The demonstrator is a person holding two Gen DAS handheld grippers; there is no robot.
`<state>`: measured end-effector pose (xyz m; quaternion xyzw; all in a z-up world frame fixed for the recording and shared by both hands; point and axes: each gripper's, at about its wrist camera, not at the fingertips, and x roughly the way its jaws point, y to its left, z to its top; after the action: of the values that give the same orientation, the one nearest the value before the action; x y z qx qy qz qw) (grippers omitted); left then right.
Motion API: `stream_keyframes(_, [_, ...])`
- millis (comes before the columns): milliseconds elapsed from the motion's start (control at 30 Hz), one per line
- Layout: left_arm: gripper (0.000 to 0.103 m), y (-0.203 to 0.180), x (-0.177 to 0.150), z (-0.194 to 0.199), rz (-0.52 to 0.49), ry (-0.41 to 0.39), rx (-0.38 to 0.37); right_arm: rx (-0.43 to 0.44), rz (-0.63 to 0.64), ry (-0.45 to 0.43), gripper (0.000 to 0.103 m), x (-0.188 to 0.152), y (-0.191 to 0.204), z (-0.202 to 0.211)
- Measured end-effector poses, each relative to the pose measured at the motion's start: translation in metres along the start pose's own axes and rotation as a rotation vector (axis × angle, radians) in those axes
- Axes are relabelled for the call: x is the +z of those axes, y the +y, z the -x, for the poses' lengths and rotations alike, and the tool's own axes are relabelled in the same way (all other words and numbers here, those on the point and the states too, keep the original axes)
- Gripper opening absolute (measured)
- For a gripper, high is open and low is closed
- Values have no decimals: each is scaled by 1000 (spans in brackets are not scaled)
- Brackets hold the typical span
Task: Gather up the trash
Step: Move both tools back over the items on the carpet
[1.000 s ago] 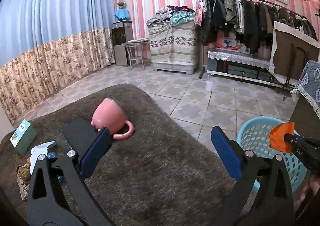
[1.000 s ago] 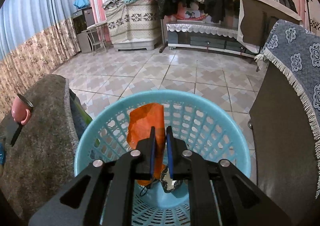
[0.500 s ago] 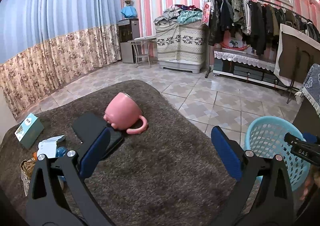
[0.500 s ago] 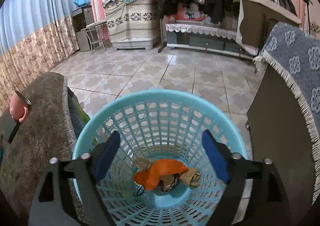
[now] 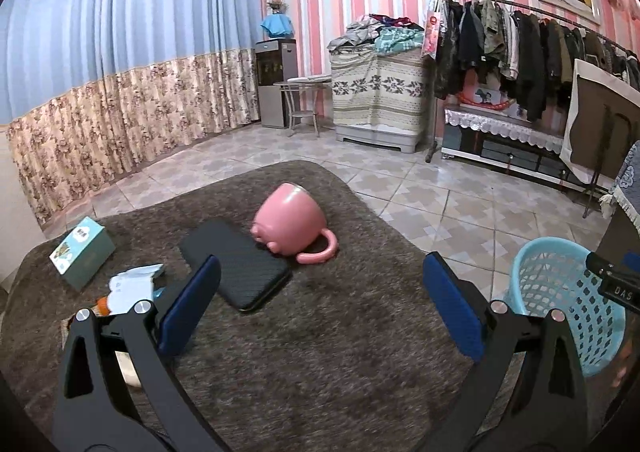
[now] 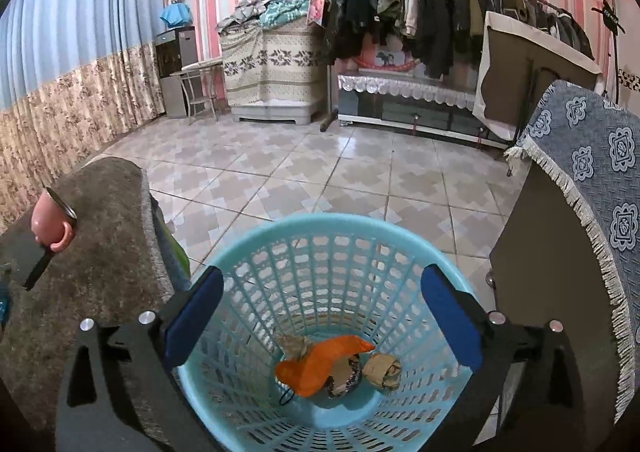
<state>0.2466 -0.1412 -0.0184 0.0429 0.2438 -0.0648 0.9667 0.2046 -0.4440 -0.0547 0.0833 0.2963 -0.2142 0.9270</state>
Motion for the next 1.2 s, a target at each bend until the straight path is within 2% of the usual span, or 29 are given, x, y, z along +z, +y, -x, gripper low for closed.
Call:
stream_keyframes(500, [98, 59, -9, 29, 35, -17, 95, 55, 104, -63, 97, 1, 53, 30])
stream_keyframes(1200, [98, 159, -47, 49, 122, 23, 254, 159, 231, -99, 97, -13, 126, 55])
